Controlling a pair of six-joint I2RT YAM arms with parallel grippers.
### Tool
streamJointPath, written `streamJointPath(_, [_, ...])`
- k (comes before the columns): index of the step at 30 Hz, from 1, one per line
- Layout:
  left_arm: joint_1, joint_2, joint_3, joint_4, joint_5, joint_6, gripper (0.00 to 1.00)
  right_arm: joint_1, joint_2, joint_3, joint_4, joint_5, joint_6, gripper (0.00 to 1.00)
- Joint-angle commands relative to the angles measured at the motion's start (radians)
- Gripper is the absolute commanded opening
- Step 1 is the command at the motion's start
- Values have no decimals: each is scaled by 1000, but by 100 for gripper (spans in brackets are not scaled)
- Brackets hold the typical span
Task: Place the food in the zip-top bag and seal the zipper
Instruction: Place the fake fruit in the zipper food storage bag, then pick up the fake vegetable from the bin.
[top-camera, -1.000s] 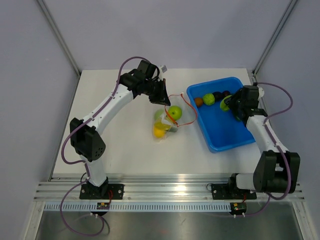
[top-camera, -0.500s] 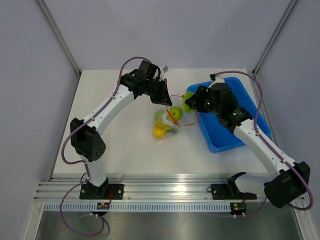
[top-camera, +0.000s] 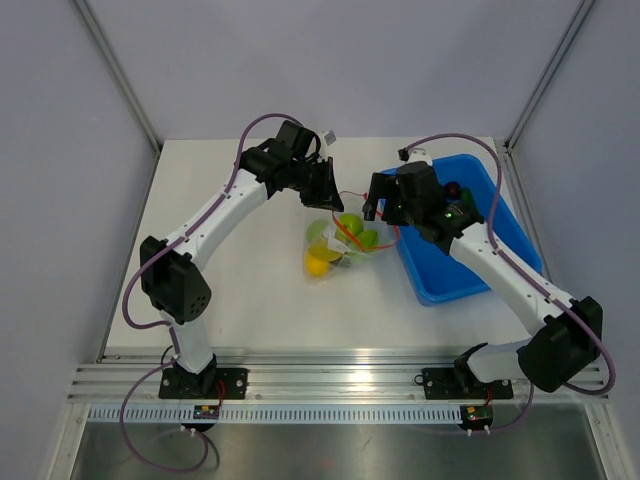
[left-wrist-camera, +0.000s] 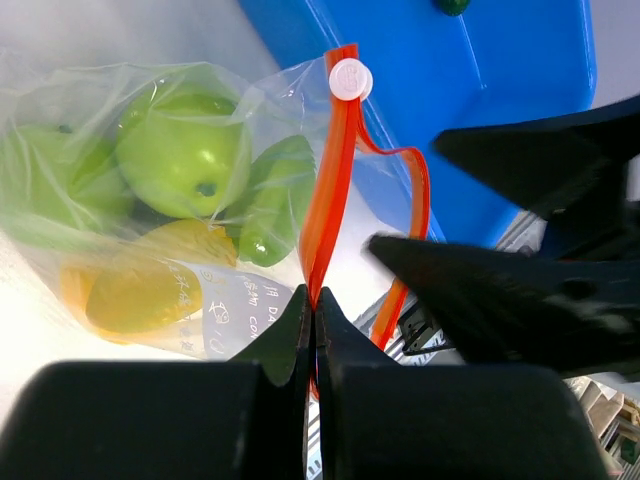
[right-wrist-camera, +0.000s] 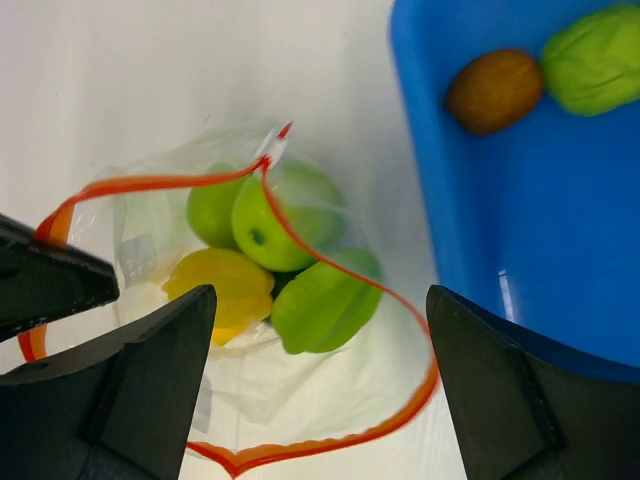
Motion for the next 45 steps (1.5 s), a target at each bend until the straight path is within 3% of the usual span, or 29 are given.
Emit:
streamJointPath(1, [-5, -60, 10, 29, 14, 3, 0, -49, -99, 62, -36, 205, -92, 92])
streamJointPath(8, [-5, -60, 16, 29, 14, 6, 0, -325, -159, -68, -19, 232, -172, 84])
streamJointPath(13, [-5, -58, 8, 36, 20, 3, 0, -440, -8, -67, -1, 325, -247, 84])
streamJointPath(23, [-5, -61, 8, 32, 13, 8, 0, -506, 336, 30, 59, 307, -394, 94])
streamJointPath(35, [-5, -55, -1, 41, 13, 8, 0, -541, 516, 21, 182, 273, -446, 89])
streamJointPath(38, [-5, -52, -1, 38, 7, 8, 0, -543, 546, 21, 184, 252, -427, 76])
streamJointPath(41, [-5, -46, 4, 36, 7, 5, 0, -543, 513, -4, 181, 238, -371, 31])
streamJointPath(42, [-5, -42, 7, 36, 5, 5, 0, -541, 476, -17, 177, 233, -355, 20])
streamJointPath(45, [-5, -38, 11, 32, 5, 6, 0, -543, 367, -53, 147, 183, -293, 16])
